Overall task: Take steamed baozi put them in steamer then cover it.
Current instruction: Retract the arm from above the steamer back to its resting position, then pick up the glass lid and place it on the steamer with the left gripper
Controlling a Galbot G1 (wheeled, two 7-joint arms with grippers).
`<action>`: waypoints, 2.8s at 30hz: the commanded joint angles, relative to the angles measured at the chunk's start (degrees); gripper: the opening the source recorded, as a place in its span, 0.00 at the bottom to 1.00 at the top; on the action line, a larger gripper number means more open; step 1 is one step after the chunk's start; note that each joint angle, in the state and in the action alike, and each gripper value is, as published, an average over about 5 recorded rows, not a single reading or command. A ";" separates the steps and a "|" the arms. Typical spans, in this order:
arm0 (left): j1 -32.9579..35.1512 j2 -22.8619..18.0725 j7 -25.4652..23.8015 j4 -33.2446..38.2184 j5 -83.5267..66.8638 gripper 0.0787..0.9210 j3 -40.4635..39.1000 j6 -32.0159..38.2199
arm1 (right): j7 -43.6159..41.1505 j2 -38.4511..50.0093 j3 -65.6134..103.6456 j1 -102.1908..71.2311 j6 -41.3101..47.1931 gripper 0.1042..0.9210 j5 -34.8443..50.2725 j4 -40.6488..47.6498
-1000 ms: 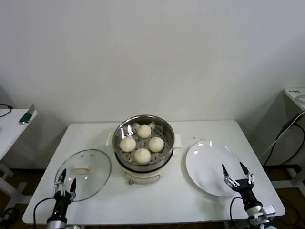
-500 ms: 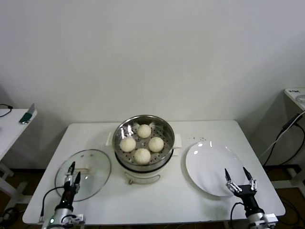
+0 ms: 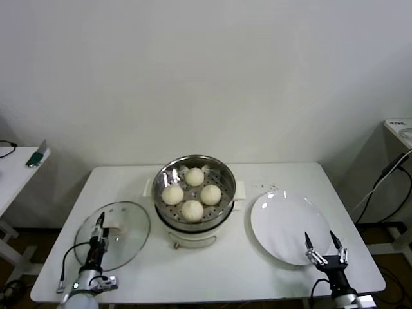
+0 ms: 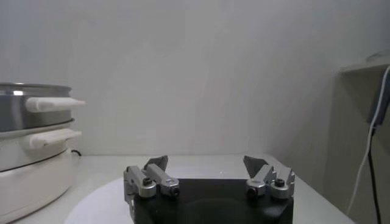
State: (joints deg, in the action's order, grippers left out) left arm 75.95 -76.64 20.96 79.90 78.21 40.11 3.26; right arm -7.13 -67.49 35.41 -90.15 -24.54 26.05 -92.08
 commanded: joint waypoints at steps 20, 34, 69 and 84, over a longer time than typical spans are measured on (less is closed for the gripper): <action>5.00 3.47 -10.16 21.41 -12.65 0.06 -0.78 -6.17 | 0.70 -0.59 -0.09 0.37 1.06 0.88 2.11 -0.03; 4.44 11.27 -25.10 41.51 -13.74 0.06 -6.58 -22.79 | 2.83 -0.78 -0.44 0.73 0.72 0.88 -2.52 0.94; -14.28 -13.70 -30.30 24.73 11.25 0.06 -39.27 -32.88 | 2.64 -0.61 -0.91 0.35 -2.75 0.88 -2.05 1.68; -14.18 -12.07 -29.52 22.36 11.16 0.06 -36.44 -32.64 | 2.72 -1.20 -0.49 0.05 -3.48 0.88 -1.52 1.76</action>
State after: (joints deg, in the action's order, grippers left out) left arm 62.76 -87.49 -8.74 104.67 88.11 3.94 -29.04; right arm -4.45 -68.28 34.90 -90.12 -27.82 24.56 -90.34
